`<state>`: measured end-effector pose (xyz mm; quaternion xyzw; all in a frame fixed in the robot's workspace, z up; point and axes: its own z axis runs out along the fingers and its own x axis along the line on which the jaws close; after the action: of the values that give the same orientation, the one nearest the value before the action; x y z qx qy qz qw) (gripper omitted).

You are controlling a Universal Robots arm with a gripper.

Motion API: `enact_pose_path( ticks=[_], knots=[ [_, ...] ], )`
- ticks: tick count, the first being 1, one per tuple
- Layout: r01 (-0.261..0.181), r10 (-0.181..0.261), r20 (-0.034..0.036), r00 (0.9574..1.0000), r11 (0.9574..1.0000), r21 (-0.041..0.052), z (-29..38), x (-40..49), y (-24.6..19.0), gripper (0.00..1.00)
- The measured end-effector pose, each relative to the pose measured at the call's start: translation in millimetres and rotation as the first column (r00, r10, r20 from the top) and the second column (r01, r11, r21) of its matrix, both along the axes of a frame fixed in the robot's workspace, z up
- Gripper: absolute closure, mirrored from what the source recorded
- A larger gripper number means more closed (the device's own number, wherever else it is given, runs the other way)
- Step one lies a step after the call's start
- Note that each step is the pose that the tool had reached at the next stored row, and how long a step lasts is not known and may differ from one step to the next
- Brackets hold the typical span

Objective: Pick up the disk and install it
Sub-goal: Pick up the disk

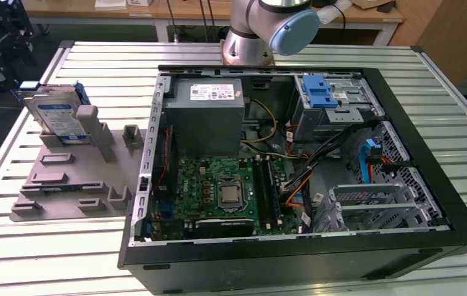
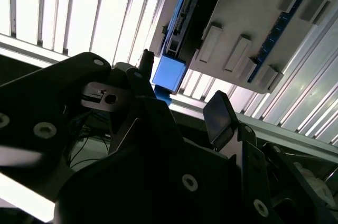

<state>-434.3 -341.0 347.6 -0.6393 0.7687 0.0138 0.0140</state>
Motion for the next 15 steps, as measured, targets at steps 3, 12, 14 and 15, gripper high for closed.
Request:
enact_pose_path(
  ticks=[3, 12, 14, 15],
  knots=[
    [0.0, 0.0, -0.0001, 1.0, 1.0, -0.0001, -0.9, 0.0, 0.1, 0.35],
    [0.0, 0.0, 0.0001, 1.0, 1.0, 0.0, -1.6, 0.0, 0.1, 0.35],
    [0.0, 0.0, 0.0003, 1.0, 1.0, 0.0001, -2.2, 0.0, 0.1, 0.35],
    [0.0, 0.0, 0.0001, 1.0, 1.0, 0.0, -2.5, 0.0, 0.1, 0.35]
  ],
)
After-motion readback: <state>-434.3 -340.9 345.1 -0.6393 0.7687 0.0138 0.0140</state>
